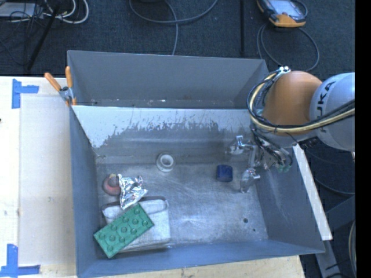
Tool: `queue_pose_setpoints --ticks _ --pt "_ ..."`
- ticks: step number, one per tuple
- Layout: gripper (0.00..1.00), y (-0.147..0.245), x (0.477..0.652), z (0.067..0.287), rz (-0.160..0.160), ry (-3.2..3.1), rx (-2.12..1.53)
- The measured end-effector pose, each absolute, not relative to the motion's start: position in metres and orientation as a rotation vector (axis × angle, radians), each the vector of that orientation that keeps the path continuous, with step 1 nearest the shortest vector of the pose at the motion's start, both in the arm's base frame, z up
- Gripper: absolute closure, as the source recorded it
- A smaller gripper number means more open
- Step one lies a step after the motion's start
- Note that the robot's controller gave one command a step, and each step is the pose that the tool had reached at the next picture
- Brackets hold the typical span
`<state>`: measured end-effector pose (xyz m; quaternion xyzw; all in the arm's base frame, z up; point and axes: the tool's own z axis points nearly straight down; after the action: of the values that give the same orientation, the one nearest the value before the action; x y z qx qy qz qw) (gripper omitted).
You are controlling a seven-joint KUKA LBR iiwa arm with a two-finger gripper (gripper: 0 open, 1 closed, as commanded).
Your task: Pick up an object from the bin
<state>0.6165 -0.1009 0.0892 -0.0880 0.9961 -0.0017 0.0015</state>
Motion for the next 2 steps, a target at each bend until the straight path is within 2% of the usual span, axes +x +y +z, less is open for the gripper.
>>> queue_pose_setpoints --ticks 1,2 --pt "0.00 -0.0777 0.6223 0.0722 -0.002 3.138 -0.142" --pt "1.00 -0.0774 0.6231 0.0748 -0.002 3.138 -0.146"
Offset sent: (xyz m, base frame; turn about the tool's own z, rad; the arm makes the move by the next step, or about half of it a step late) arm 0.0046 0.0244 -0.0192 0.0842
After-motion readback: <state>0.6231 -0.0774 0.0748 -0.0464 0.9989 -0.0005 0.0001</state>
